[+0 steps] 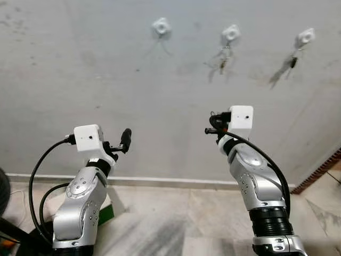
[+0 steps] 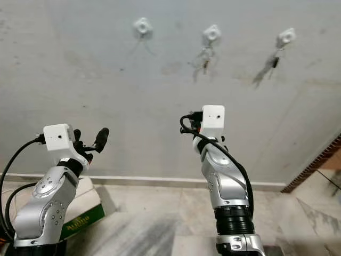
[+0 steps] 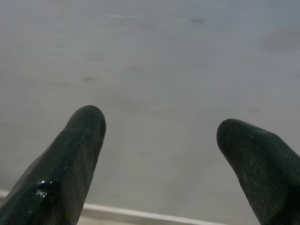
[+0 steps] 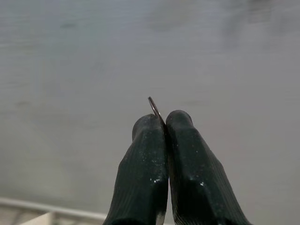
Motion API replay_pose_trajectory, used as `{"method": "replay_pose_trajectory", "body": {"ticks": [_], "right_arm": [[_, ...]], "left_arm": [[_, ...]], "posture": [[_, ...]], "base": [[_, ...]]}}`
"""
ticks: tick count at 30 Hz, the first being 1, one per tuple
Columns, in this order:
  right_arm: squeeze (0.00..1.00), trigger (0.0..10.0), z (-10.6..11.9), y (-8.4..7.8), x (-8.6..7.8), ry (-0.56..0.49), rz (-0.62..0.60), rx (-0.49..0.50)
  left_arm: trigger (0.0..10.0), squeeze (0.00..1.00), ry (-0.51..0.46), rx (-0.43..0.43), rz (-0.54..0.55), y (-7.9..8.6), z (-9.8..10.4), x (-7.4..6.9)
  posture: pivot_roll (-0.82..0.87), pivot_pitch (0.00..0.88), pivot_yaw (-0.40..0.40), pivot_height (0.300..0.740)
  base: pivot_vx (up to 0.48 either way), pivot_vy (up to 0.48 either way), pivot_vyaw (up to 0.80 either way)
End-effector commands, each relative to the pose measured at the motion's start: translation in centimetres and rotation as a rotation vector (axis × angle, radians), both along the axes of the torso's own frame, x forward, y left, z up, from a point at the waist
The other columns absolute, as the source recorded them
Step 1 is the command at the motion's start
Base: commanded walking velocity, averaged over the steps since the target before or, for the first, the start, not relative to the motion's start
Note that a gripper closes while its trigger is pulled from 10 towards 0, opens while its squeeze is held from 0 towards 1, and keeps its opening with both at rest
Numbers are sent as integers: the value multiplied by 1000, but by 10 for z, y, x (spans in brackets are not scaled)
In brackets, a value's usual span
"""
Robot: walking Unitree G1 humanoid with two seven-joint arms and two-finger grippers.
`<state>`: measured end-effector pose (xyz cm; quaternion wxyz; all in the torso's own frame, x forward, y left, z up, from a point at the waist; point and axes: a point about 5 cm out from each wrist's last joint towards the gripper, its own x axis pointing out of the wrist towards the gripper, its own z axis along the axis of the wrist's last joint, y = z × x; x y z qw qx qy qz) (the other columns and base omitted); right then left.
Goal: Hang keys on a hook
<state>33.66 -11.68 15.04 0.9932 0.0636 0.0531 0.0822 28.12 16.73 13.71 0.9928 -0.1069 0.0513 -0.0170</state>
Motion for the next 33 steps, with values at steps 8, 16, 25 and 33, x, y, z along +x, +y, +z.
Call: {"method": "replay_pose_trajectory", "body": {"ticks": [8,16,25,33], "right_arm": [[0,10000,13,5,2,-66,10,-9],[0,10000,16,5,2,-85,10,-17],[0,10000,17,9,1,-99,27,-29],[0,10000,18,11,1,-103,34,-18]], "left_arm": [[10000,0,-37,32,3,1,7,1],[10000,0,-49,2,-17,-2,6,-2],[10000,0,-60,0,-30,-2,8,-2],[10000,0,-55,-5,-46,-5,6,-3]], "posture": [[149,36,-27,740],[144,26,-27,740],[145,24,-26,740],[147,23,-25,740]], "base": [[0,0,0],[0,0,0],[342,0,0],[439,0,-452]]}}
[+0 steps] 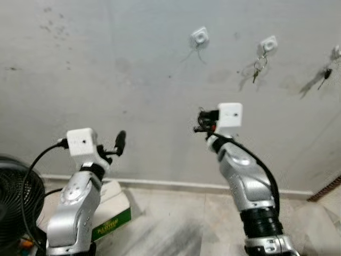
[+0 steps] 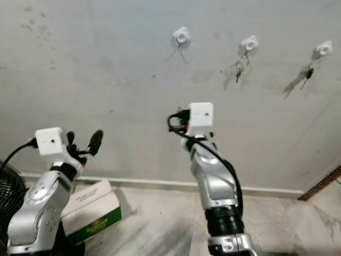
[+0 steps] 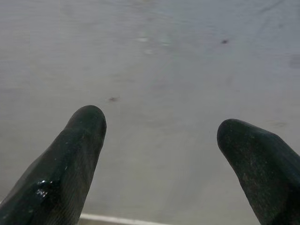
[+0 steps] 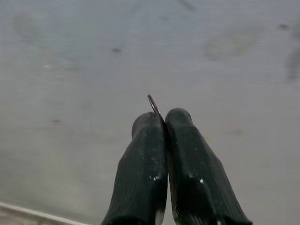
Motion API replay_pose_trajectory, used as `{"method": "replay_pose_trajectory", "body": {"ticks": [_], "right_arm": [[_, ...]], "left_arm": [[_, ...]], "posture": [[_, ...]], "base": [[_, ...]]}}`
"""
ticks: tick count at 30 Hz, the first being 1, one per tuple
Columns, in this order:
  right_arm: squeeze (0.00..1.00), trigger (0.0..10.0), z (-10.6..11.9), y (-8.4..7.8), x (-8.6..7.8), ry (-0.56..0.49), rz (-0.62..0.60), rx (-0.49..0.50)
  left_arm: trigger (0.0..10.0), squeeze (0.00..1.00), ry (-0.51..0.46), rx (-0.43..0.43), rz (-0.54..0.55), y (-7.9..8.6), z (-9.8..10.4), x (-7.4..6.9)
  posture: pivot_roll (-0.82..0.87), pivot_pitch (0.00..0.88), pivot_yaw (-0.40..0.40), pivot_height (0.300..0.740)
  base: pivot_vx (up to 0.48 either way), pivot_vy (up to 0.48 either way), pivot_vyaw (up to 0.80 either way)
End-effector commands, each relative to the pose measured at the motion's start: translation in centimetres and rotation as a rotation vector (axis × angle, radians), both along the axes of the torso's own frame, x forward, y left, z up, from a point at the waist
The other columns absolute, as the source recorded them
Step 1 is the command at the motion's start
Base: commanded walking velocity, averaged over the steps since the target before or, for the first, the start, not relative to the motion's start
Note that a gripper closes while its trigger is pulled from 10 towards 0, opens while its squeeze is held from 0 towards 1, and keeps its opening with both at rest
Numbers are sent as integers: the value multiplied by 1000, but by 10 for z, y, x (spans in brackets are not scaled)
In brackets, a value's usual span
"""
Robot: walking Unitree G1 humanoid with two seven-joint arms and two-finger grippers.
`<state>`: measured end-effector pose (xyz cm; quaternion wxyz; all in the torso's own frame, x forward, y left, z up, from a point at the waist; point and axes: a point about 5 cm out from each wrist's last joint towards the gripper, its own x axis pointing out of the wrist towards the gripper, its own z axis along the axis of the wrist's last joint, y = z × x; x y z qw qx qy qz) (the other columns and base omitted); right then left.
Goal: Hang keys on a hook
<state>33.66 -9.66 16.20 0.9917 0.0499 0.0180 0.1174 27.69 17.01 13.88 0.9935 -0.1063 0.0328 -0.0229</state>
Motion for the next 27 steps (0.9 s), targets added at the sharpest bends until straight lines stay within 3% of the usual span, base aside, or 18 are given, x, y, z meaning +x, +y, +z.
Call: {"method": "replay_pose_trajectory", "body": {"ticks": [1,15,20,27], "right_arm": [[0,10000,6,-9,1,-26,-34,3],[0,10000,3,-11,0,-23,-30,-6],[0,10000,2,-13,-2,-21,-31,-7],[0,10000,0,-13,-2,-17,-24,-10]], "left_arm": [[10000,0,-16,-4,-40,-8,4,1],[10000,0,5,2,-24,-9,2,-2],[10000,0,-30,69,-25,-10,3,-7],[10000,0,-7,69,-16,-14,-2,-16]], "posture": [[146,23,-24,740],[149,37,-29,740],[153,38,-32,740],[156,40,-34,740]], "base": [[435,0,-563],[389,0,-79],[0,0,0],[0,0,0]]}}
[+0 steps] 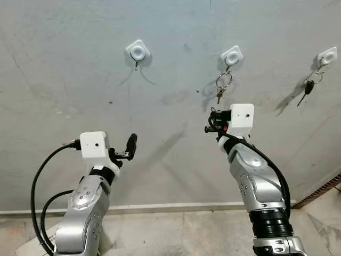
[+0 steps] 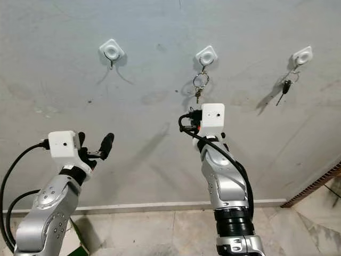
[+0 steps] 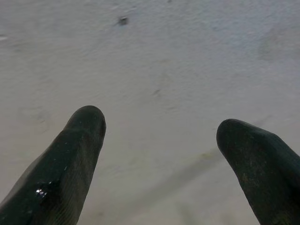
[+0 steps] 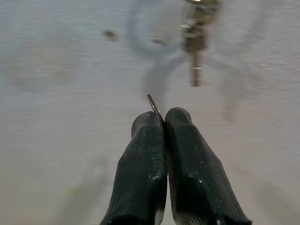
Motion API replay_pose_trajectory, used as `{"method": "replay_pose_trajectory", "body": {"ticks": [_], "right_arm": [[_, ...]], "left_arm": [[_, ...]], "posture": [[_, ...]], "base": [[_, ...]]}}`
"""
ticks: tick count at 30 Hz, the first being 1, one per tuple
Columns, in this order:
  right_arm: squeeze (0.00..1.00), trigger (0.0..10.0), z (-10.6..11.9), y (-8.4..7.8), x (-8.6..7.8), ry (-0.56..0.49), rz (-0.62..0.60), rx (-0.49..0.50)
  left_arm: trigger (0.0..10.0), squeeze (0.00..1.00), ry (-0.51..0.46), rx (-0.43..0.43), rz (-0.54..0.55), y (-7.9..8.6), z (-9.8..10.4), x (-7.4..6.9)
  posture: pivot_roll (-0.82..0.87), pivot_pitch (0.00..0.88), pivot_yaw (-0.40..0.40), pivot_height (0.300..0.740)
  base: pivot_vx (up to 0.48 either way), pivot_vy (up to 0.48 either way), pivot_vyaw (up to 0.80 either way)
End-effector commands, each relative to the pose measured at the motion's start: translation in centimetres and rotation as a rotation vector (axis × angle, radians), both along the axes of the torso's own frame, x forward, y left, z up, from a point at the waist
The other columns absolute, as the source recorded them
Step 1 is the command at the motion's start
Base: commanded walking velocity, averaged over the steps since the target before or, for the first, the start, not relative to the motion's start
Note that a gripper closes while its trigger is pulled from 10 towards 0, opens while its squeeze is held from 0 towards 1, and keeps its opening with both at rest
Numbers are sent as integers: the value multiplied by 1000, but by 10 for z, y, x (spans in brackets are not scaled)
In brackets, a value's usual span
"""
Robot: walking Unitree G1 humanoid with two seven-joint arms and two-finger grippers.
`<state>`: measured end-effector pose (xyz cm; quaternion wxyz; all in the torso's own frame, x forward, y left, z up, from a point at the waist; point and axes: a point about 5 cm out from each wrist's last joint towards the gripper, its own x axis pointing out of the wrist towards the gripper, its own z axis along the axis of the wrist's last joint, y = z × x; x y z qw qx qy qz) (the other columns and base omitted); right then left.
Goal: Hang keys on a hook
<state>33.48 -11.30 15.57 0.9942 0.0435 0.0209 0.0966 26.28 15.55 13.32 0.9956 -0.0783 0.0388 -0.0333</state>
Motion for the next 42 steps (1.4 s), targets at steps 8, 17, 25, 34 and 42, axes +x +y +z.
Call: {"method": "replay_pose_trajectory", "body": {"ticks": [8,17,25,34,42], "right_arm": [[0,10000,2,3,-8,-31,66,-39],[0,10000,2,-23,-41,-67,102,-112],[0,10000,7,-29,-67,-68,78,-85],[0,10000,-3,-24,-94,6,129,-83],[0,10000,-2,-19,-88,0,145,-77]], "left_arm": [[10000,0,-34,122,33,9,9,-7],[10000,0,-41,237,23,17,9,-38],[10000,0,-67,309,94,17,17,-58],[10000,0,28,297,110,33,4,-75],[10000,0,19,283,113,30,6,-70]], "posture": [[168,43,-33,740],[172,47,-30,740],[176,41,-25,740],[176,36,-29,740],[182,24,-30,740]], "base": [[0,0,0],[0,0,0],[0,0,0],[0,0,0],[0,0,-775]]}}
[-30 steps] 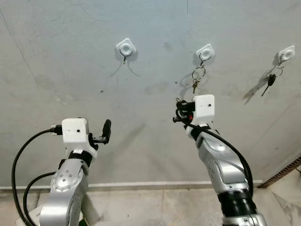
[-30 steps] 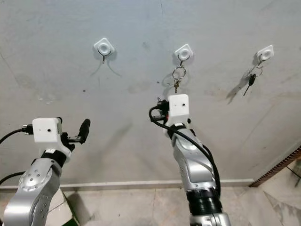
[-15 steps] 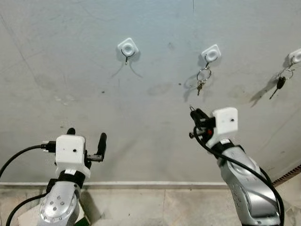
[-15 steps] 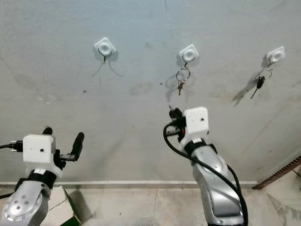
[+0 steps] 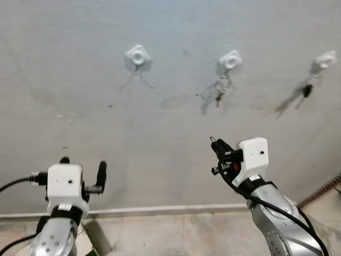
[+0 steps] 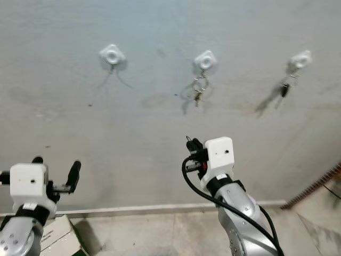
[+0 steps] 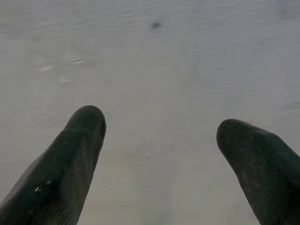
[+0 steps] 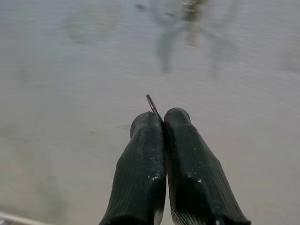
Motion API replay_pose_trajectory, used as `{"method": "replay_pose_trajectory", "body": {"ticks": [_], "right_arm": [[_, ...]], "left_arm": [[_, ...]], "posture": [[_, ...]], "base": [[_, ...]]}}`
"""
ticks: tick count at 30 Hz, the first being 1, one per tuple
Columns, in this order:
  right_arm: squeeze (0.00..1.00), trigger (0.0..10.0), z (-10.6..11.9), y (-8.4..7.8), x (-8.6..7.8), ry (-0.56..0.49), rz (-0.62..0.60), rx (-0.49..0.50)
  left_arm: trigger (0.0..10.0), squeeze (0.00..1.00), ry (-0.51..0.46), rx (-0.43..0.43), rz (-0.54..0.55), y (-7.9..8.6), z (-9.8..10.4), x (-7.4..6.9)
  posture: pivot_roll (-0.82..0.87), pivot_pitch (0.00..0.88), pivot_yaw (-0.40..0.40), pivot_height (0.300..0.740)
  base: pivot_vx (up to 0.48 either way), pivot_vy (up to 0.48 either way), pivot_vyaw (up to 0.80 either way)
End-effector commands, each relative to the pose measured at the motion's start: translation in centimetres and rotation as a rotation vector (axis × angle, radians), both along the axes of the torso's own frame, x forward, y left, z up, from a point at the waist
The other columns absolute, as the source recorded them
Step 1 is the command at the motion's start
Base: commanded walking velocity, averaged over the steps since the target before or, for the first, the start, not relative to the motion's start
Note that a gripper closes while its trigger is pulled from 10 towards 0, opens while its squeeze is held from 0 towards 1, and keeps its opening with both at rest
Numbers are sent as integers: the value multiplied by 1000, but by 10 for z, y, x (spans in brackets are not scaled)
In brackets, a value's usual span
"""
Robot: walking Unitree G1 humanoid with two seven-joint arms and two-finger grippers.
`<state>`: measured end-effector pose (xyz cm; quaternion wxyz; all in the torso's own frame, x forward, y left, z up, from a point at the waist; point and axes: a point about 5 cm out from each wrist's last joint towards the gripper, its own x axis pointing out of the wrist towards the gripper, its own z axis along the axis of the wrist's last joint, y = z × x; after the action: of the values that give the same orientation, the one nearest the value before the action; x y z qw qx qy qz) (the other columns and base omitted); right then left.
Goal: Hang keys on a hook
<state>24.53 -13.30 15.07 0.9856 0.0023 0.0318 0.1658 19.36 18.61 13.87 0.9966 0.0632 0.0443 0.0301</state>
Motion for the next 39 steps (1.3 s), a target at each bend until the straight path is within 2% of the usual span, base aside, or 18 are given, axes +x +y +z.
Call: {"method": "replay_pose_trajectory", "body": {"ticks": [1,13,31,39], "right_arm": [[0,10000,3,1,2,-5,2,4],[0,10000,2,5,5,-11,26,-12],[0,10000,1,12,8,-15,34,-13],[0,10000,1,13,12,-20,22,-9]], "left_arm": [[10000,0,11,-13,-5,-2,0,-1],[10000,0,17,-16,-13,-2,0,1],[10000,0,26,-25,-37,-5,0,4],[10000,0,13,-28,-75,-5,1,10]], "posture": [[183,24,-30,740],[188,32,-29,740],[192,41,-25,740],[188,43,-25,740]], "base": [[0,0,-800],[0,0,0],[0,0,800],[0,0,700]]}}
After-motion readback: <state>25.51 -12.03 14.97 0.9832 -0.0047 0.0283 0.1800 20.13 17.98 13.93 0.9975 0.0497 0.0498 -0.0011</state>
